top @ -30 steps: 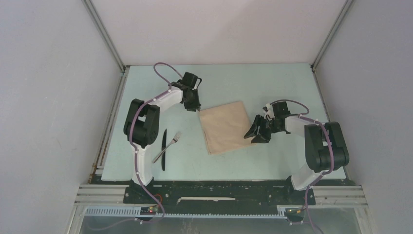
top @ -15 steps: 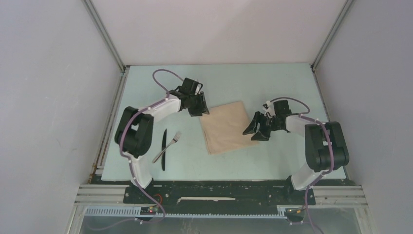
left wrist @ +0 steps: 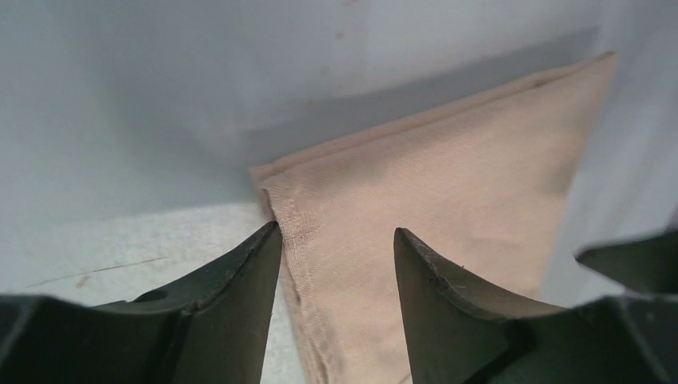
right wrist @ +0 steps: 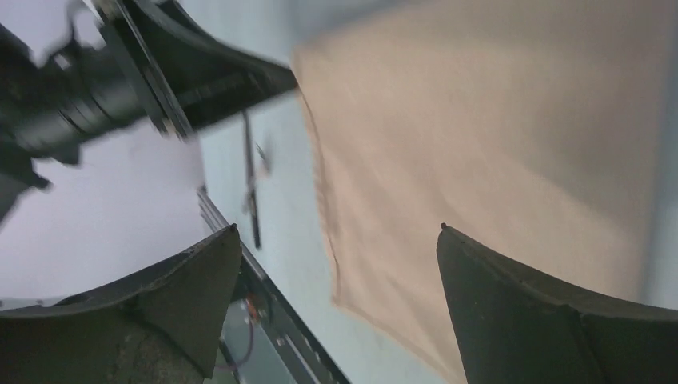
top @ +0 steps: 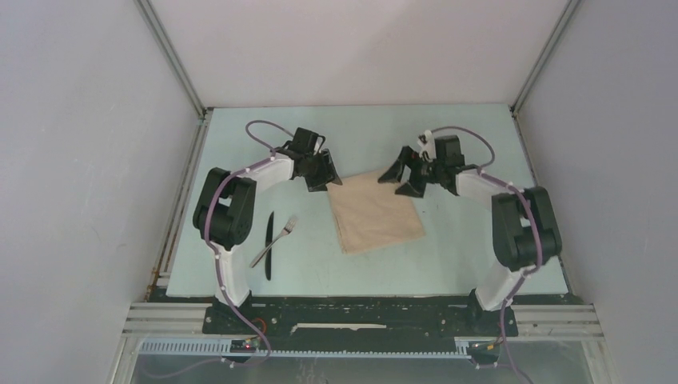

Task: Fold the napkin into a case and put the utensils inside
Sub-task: Smooth out the square-folded napkin at the center of the board.

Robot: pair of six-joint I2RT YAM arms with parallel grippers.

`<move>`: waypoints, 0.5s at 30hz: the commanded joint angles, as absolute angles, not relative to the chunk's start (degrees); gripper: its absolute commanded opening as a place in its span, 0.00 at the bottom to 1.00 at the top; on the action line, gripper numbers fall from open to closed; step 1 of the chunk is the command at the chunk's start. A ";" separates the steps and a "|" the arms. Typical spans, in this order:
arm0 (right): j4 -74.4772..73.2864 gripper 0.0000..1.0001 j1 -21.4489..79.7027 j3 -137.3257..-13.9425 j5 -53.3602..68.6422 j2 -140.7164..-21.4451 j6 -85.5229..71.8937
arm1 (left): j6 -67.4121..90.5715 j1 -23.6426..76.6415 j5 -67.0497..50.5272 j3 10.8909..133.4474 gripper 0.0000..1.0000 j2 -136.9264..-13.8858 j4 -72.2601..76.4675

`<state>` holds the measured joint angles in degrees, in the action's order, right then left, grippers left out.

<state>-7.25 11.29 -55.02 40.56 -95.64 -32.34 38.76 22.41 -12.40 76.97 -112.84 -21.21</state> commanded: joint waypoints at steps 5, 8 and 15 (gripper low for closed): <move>23.05 0.98 14.76 -66.31 44.89 -113.83 -52.56 | 45.74 22.50 -20.06 75.96 0.58 -107.41 -12.46; 27.51 0.95 14.74 -69.96 46.16 -119.03 -56.12 | 47.16 22.57 -18.67 73.58 0.58 -106.45 -10.62; 27.07 0.92 15.13 -73.79 46.62 -124.61 -56.34 | 45.10 22.41 -2.61 68.64 0.61 -95.91 -17.91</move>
